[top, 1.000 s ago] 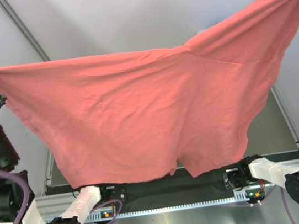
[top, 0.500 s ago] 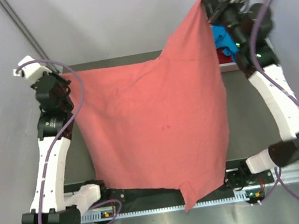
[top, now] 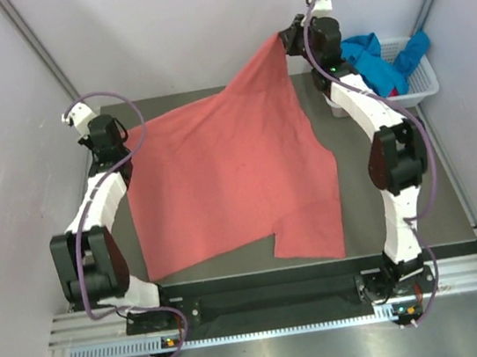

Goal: Fold and stack the t-shirts
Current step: Flatten the tshirt out, then fold the tshirt

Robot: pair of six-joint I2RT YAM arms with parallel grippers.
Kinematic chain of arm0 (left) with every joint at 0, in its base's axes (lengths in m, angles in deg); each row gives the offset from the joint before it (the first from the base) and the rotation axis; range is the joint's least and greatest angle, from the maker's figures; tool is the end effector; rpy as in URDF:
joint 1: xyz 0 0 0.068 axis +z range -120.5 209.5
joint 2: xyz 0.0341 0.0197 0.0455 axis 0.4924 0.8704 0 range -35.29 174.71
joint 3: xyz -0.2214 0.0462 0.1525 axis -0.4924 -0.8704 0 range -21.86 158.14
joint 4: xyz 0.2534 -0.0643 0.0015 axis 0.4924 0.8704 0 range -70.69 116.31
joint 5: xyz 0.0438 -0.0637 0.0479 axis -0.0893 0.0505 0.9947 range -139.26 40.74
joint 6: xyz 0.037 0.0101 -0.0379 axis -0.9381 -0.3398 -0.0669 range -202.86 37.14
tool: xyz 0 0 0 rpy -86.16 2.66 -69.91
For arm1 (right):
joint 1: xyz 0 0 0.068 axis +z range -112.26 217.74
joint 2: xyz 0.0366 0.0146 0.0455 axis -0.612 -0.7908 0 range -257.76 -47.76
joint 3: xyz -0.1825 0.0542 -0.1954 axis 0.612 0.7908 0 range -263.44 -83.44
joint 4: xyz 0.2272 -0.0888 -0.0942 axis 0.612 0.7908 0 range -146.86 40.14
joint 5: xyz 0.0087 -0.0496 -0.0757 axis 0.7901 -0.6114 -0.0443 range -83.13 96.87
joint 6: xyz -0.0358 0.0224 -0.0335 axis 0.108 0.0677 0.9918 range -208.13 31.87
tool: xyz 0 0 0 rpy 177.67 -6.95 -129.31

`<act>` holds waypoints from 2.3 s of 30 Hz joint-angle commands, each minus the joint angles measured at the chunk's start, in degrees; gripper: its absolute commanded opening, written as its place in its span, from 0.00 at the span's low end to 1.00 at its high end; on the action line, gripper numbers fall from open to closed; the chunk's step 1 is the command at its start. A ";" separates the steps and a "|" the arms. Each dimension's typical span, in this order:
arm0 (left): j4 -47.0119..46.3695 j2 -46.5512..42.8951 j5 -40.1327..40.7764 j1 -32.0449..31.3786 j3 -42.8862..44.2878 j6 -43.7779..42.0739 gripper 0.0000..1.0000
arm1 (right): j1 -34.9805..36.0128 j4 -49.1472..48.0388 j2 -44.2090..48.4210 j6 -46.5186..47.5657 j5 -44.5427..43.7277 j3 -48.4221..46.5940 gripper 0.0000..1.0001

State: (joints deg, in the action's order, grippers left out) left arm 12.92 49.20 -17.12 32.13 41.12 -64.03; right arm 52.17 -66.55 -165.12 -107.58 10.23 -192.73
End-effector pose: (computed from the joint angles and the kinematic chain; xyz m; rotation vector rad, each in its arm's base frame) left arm 0.3439 0.0349 0.3151 -0.7100 1.6587 0.3123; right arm 0.4855 0.1272 0.3761 0.0213 1.5650 0.5128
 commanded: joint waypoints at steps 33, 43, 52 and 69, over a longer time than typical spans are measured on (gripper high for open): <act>22.56 23.97 -18.95 8.26 22.28 13.60 0.00 | -3.09 21.38 -4.55 -4.37 7.72 -9.45 0.00; 32.85 20.02 -20.45 8.88 22.19 12.02 0.00 | -6.43 29.20 2.39 -4.55 12.72 -1.98 0.00; 38.12 16.85 -20.10 8.97 19.82 8.60 0.00 | -7.14 31.75 10.92 -2.09 14.57 11.73 0.00; 42.69 17.02 -18.96 8.97 13.66 8.33 0.00 | -7.23 31.32 19.63 -0.68 13.96 27.64 0.00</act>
State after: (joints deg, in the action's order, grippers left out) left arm 54.51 67.93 -37.20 40.68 55.83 -55.14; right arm 45.42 -33.31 -149.45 -108.82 24.17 -165.52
